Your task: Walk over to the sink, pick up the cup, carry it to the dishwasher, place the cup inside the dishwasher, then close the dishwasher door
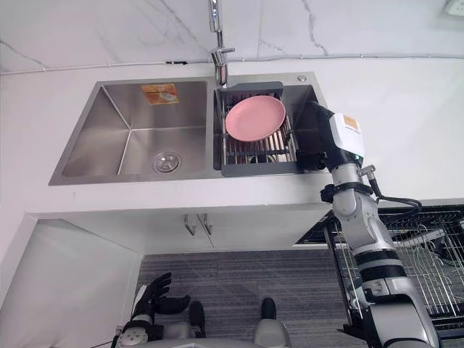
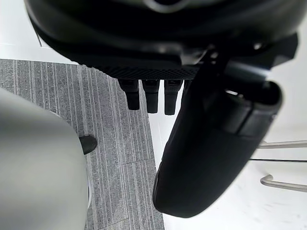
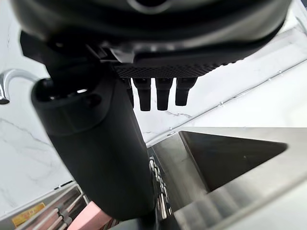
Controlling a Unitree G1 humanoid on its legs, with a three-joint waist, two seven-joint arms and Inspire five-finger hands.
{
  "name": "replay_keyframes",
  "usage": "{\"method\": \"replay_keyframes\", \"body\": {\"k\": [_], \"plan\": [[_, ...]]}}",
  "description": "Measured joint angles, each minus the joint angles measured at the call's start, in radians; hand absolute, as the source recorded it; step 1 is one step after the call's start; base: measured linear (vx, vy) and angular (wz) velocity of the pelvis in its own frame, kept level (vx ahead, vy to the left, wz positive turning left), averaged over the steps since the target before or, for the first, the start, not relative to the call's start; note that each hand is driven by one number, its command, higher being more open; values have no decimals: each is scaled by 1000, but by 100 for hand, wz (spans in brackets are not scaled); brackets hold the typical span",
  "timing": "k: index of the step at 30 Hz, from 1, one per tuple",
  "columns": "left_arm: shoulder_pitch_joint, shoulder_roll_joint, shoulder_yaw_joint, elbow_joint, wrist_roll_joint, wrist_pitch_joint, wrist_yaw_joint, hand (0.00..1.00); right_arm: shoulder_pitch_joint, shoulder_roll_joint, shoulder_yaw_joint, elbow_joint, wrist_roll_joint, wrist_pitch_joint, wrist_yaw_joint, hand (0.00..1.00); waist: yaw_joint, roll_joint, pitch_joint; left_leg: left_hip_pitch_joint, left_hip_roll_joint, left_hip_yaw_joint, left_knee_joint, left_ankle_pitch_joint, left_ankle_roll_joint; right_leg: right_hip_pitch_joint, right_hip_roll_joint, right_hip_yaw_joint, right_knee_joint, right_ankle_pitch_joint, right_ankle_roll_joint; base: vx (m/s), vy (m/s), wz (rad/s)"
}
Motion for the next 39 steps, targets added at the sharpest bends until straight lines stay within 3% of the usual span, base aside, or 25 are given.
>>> {"method": "replay_keyframes", "body": {"k": [22, 28, 34, 39], "plan": [[-9, 14, 3, 0, -1, -11, 5, 90, -88, -39, 86, 109, -41, 0, -7, 90, 11, -34, 13, 4, -9, -38, -69, 51, 4, -9, -1, -32, -2, 3, -5, -17, -5, 4], [-19, 24, 3, 0, -1, -13, 5, 90, -101, -40, 110, 110, -89, -1, -13, 90, 20, -53, 24, 16, -11, -46, -99, 66, 4, -7, 0, -39, -9, 3, -7, -3, -2, 3], [-20, 24, 3, 0, -1, -14, 6, 90, -145, -44, 170, 149, -119, -9, -11, 90, 23, -56, 25, 16, -13, -56, -105, 66, 4, 6, 1, -50, -19, 4, -11, 13, -1, 5], [-29, 31, 19, 4, -3, -21, 6, 90, -192, -54, 225, 208, -139, -9, -10, 90, 29, -76, 37, 16, -14, -59, -111, 69, 4, 5, 1, -57, -19, 2, -18, -7, -1, 1]]}}
